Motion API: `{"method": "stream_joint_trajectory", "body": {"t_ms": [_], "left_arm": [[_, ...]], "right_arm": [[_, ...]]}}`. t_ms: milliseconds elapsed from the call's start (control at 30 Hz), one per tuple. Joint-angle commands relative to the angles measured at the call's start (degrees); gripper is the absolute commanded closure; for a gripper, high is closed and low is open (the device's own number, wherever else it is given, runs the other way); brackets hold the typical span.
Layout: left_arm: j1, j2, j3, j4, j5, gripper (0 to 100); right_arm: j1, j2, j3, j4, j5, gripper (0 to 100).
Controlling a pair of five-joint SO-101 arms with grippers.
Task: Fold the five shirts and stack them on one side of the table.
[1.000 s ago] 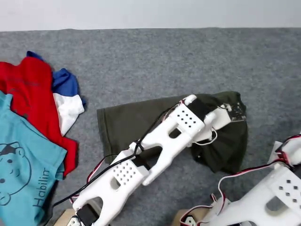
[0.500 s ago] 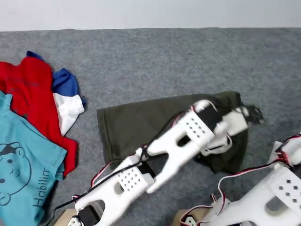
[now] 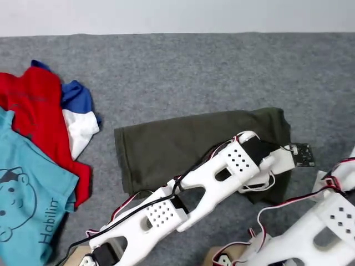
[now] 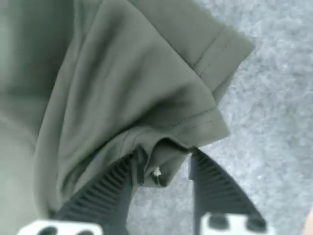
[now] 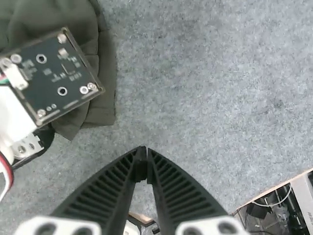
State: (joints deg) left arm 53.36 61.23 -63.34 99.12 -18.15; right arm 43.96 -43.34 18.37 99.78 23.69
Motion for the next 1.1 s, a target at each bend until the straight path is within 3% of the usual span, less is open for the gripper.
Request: {"method": "stream_joint_trajectory", "body": {"t_ms": [0,100,633,833,1067], "left_arm": [[0.18,-0.79,-1.63,-0.09,-3.69,94],[0.09,-1.14,-1.89,-0.09,-5.19,100],[-6.68,-0.88,-15.34,0.53,-4.84,100],[-11.16,-0.62,-15.08,-2.2,0.97,100],[-15.3,-0.53,-14.99,-5.36,2.81,100]], "right_arm": [[-0.84,-1.01,-0.18,-1.27,-0.09,98.9],[-0.84,-1.01,-0.18,-1.45,-0.09,98.9],[-0.84,-1.01,-0.18,-0.92,-0.09,98.9],[-0.84,-0.66,-0.09,-1.01,2.55,98.9],[-0.84,-0.48,-0.09,-0.92,2.73,98.9]]}}
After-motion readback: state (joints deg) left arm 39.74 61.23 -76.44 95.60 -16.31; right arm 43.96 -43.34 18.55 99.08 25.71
